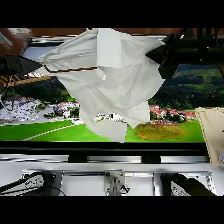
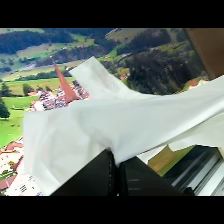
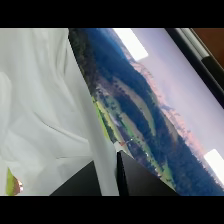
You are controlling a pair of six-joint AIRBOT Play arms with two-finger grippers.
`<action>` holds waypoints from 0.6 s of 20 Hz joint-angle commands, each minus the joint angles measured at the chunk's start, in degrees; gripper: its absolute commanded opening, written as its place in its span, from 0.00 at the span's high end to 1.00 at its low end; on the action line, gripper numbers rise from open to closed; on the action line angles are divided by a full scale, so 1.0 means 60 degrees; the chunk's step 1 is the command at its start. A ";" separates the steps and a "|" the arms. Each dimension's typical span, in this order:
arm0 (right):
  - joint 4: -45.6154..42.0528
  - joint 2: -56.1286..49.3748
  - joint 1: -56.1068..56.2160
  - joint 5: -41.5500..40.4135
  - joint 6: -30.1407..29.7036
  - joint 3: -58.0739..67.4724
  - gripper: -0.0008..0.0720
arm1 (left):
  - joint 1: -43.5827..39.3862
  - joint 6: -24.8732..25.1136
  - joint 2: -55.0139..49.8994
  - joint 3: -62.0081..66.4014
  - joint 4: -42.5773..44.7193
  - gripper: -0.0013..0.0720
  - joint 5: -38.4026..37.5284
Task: Fold the shirts.
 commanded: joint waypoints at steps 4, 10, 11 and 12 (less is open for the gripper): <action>0.0131 0.0000 -0.0004 -0.0331 0.0011 0.0004 0.91 | 0.0044 0.0044 -0.0011 0.0372 0.1002 0.90 -0.0426; -0.0142 -0.0004 0.0000 -0.1370 -0.0142 0.0004 0.91 | -0.0390 -0.0066 0.0055 0.0372 0.0856 0.90 -0.1366; -0.0357 -0.0022 0.0055 -0.1464 -0.0186 0.0004 0.91 | -0.0583 -0.0113 0.0069 0.0375 0.0681 0.90 -0.1348; -0.0594 -0.0062 0.0127 -0.1421 -0.0182 0.0004 0.91 | -0.0776 -0.0157 0.0069 0.0372 0.0390 0.90 -0.1246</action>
